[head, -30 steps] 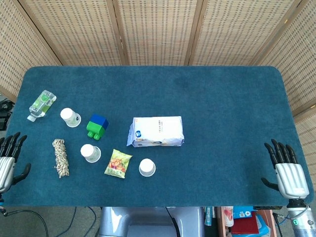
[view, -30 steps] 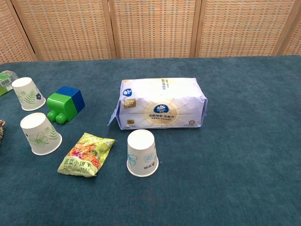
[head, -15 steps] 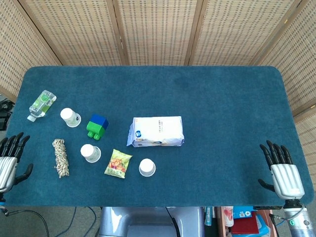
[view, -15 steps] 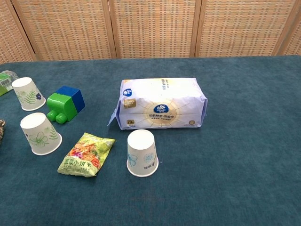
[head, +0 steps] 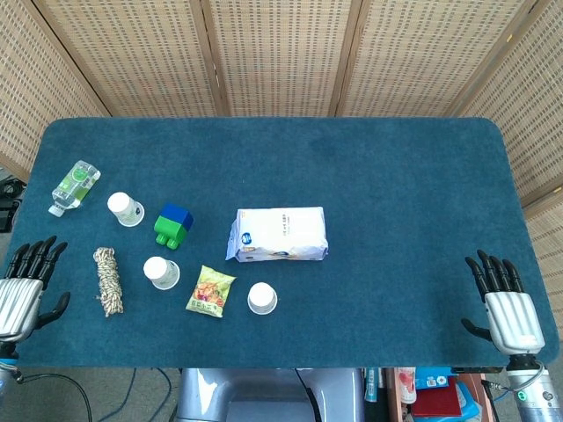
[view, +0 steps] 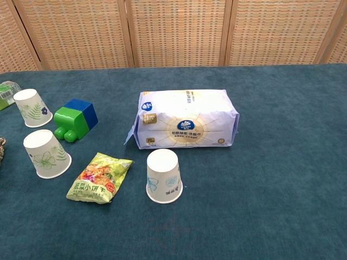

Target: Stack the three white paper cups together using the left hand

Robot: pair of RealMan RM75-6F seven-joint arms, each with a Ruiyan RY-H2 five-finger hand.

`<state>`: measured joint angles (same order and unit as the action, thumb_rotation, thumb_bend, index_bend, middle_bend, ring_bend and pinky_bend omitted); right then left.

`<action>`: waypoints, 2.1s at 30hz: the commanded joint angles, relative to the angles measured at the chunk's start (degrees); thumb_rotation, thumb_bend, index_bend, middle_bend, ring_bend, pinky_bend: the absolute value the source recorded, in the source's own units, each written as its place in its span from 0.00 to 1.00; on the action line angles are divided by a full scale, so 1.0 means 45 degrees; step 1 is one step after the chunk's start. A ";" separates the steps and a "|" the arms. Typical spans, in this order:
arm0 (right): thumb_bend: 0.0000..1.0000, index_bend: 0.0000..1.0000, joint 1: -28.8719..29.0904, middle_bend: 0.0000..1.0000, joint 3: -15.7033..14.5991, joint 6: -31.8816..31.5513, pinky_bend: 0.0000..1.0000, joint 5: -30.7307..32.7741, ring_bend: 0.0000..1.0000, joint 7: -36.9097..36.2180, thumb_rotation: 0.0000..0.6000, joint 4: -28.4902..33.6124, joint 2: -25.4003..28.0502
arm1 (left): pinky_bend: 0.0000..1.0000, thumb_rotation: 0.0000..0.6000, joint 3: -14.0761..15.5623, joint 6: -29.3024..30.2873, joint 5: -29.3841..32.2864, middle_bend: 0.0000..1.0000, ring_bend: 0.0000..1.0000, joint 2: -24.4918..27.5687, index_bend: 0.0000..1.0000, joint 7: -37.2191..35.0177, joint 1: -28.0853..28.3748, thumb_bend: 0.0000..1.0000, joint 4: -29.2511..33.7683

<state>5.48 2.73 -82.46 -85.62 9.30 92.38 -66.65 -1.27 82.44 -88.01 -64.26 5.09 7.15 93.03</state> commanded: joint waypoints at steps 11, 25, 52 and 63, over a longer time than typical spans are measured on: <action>0.05 0.03 0.0103 0.00 -0.0018 0.0238 0.00 0.0134 0.00 0.0232 1.00 -0.0123 -0.0201 | 0.00 1.00 -0.0273 -0.2160 -0.1071 0.00 0.00 0.0601 0.06 -0.0057 0.2073 0.41 0.1038; 0.05 0.03 0.0154 0.00 -0.0003 0.0324 0.00 0.0215 0.00 0.0101 1.00 -0.0279 -0.0322 | 0.00 1.00 -0.1040 -0.6435 0.0282 0.00 0.00 0.0998 0.07 0.1515 0.5095 0.39 0.3868; 0.05 0.03 0.0140 0.00 0.0165 0.0257 0.00 0.0477 0.00 -0.0288 1.00 -0.0569 -0.0422 | 0.00 1.00 -0.1061 -0.8738 0.6084 0.00 0.00 -0.1274 0.20 0.6812 0.9158 0.39 0.4730; 0.05 0.03 0.0121 0.00 0.0239 0.0190 0.00 0.0511 0.00 -0.0737 1.00 -0.0690 -0.0414 | 0.00 1.00 -0.0693 -0.8175 0.8829 0.00 0.00 -0.2940 0.20 0.8400 1.0835 0.38 0.3782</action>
<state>6.02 3.78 -81.61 -83.34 6.09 89.33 -68.51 -5.00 44.80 -50.44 -75.85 41.36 54.19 111.07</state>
